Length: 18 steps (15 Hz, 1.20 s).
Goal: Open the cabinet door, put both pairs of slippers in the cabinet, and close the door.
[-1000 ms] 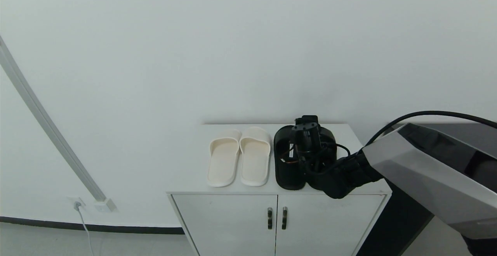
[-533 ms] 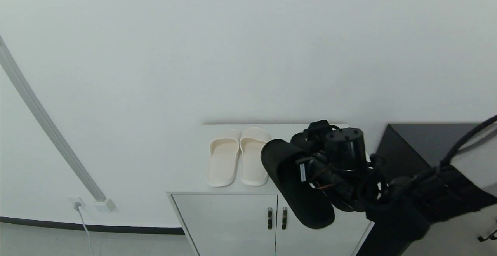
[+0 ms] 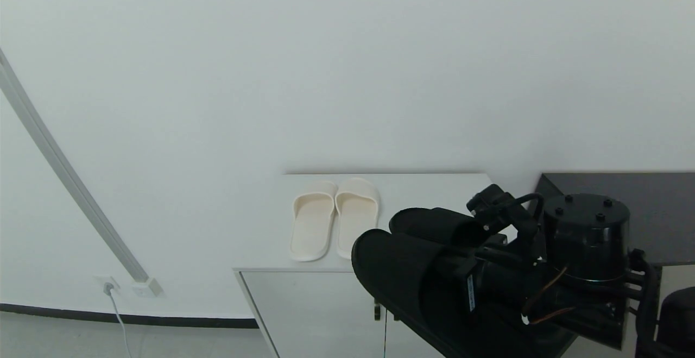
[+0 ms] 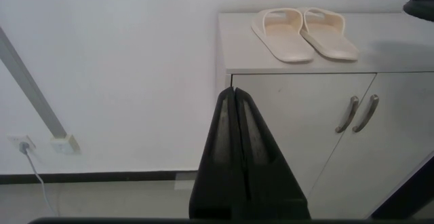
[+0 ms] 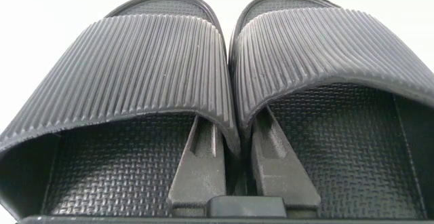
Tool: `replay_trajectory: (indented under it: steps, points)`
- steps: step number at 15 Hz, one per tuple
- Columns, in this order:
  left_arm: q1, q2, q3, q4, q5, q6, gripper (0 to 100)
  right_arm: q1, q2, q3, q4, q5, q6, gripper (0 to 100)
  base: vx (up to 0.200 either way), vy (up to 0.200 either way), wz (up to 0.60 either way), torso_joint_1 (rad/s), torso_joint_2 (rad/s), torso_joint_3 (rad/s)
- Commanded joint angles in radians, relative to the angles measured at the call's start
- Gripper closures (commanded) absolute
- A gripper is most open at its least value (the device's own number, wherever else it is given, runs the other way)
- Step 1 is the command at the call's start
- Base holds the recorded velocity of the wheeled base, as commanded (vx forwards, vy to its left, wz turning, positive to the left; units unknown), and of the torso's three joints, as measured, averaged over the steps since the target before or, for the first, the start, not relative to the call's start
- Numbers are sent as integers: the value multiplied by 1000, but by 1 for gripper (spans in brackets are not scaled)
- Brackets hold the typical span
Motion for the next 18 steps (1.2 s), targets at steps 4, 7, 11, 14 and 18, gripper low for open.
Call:
replay_trajectory:
  steps: [4,7,11,14,18]
  points:
    - [0,1,0,0,0,-2,100,1,-14,14,-2,3,-1,100,-100,0,0,2,2,2]
    - [0,1,0,0,0,-1,100,1,-14,14,-2,3,-2,100,-200,0,0,11,2,-1]
    - [0,1,0,0,0,-1,100,1,6,19,-18,-5,-4,100,-150,0,0,-4,-2,5]
    - [0,1,0,0,0,-1,100,1,8,28,-23,-4,-4,100,0,0,0,0,0,0]
    - [0,1,0,0,2,1,100,1,34,43,-31,-5,-4,100,0,0,0,0,0,0]
